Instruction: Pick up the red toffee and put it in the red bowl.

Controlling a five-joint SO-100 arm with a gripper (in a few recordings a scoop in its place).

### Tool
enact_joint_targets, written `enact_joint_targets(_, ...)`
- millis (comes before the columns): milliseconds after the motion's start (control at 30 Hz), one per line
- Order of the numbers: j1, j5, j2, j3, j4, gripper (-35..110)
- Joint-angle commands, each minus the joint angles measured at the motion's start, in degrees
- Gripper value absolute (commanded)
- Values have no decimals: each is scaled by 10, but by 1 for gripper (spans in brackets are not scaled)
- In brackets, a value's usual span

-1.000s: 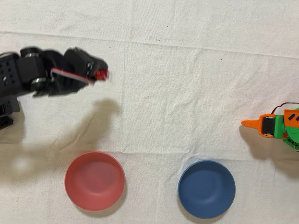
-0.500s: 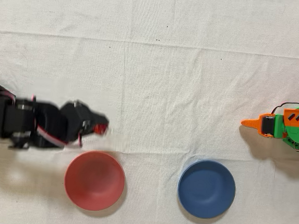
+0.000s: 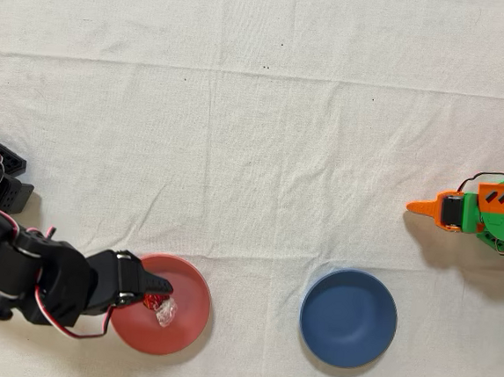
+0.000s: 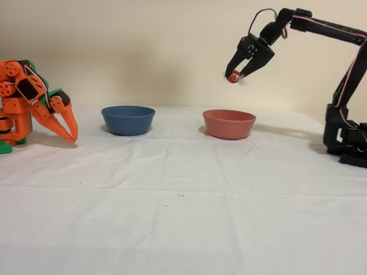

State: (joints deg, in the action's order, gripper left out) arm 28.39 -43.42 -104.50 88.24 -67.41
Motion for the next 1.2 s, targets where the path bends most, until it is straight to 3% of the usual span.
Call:
enact_joint_targets(0,23,2,-2,6,17,8)
enact_joint_targets(800,75,-4,112,57,133,7)
enact_joint_targets(1167,77,16,124,46,118,30)
